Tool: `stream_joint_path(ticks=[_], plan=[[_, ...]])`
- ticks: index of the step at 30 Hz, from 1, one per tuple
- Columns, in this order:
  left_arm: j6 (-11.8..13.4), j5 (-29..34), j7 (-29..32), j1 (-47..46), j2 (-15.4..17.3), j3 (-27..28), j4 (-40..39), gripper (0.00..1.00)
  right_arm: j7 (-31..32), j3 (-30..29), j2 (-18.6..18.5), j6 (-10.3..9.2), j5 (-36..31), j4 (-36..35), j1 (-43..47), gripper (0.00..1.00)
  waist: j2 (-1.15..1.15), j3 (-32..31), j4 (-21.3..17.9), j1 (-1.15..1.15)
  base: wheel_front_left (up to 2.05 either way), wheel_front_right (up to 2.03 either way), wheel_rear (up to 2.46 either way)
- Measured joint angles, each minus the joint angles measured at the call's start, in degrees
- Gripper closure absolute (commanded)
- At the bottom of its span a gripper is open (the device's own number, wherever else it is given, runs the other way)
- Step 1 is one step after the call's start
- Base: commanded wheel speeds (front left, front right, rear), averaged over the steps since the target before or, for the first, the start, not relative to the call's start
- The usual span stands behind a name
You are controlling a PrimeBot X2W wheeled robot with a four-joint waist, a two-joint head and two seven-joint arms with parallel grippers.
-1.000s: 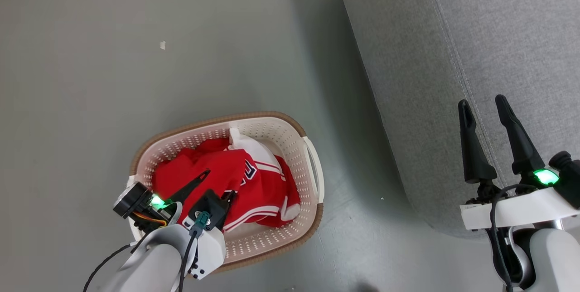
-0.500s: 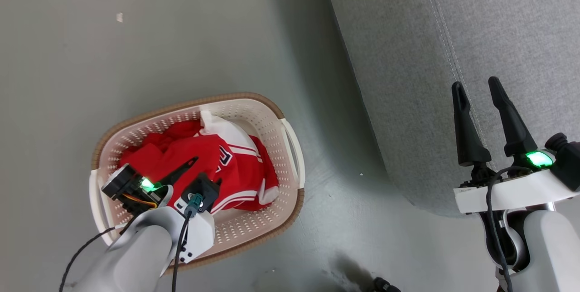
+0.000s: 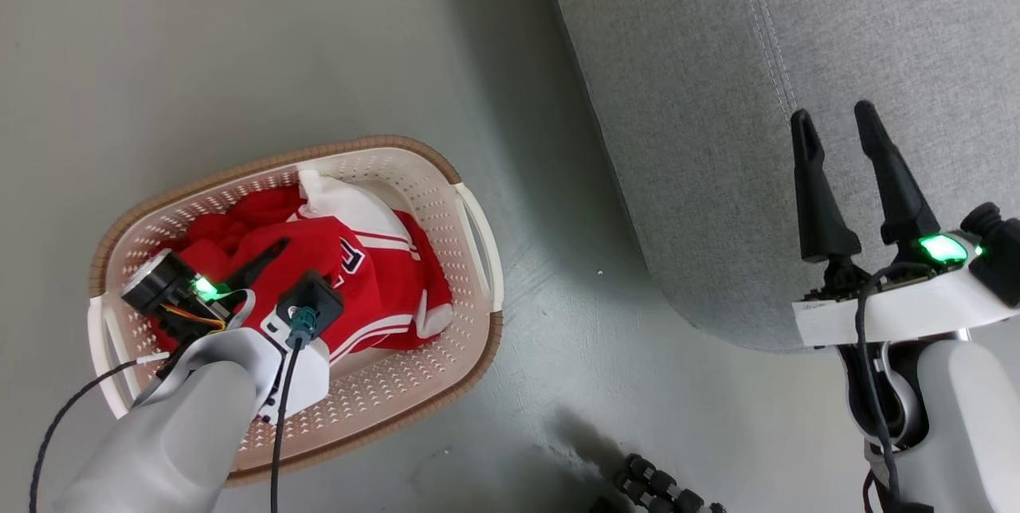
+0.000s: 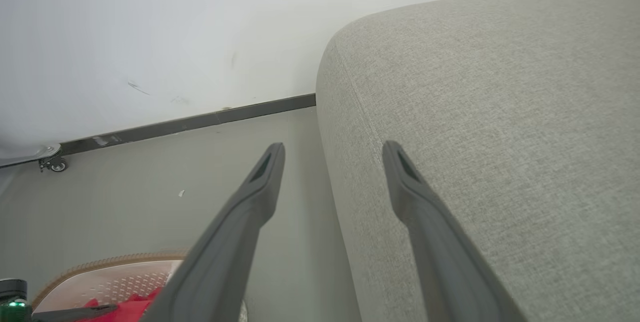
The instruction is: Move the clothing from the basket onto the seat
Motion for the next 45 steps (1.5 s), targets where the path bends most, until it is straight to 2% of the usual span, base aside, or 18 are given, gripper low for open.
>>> stream_joint_path(ticks=[11,17,18,19,20,22,36,45], plan=[[4.7,1.6,0.1,-3.6,2.1,0.8,2.7,0.0,0.0,0.4,0.0,0.0,1.3,-0.7,-2.9,0.0,0.0,2.9,-1.4,0.0,0.0,0.0,0.0],[5.1,2.0,0.1,-3.9,1.3,0.6,4.4,0.0,0.0,0.4,0.0,0.01,1.4,-0.6,-3.9,0.0,0.0,3.6,-1.3,0.0,0.0,0.0,0.0],[5.1,2.0,0.1,-3.9,1.2,0.6,4.6,0.09,0.0,0.4,0.0,0.01,1.4,-0.6,-3.9,0.0,0.0,3.5,-1.3,0.0,0.0,0.0,0.0],[5.1,2.0,0.1,-3.9,1.1,0.5,4.9,0.27,0.0,0.4,0.0,0.01,1.4,-0.5,-3.9,0.0,0.0,3.5,-1.2,0.0,0.0,0.0,0.0],[5.4,2.0,0.1,-3.9,0.6,0.4,5.5,0.67,0.0,0.4,0.0,0.01,1.4,-0.3,-4.0,0.0,0.0,3.4,-1.1,0.0,0.0,0.0,0.0],[5.6,2.0,0.0,-3.9,0.1,0.2,5.8,1.0,0.0,0.4,0.0,0.01,1.4,0.0,-4.3,0.0,0.0,3.2,-1.0,0.0,0.0,0.0,0.0],[5.7,0.8,-3.0,-3.9,-2.3,0.4,6.1,1.0,0.0,0.0,0.0,0.01,1.4,1.0,-5.2,0.0,0.0,1.0,0.5,0.0,0.0,0.0,0.0],[7.6,-2.4,-5.6,-3.2,-3.7,3.3,2.0,1.0,0.0,0.3,0.0,0.01,-1.0,1.7,-6.2,0.0,0.0,-1.6,2.4,0.0,0.0,0.0,0.0]])
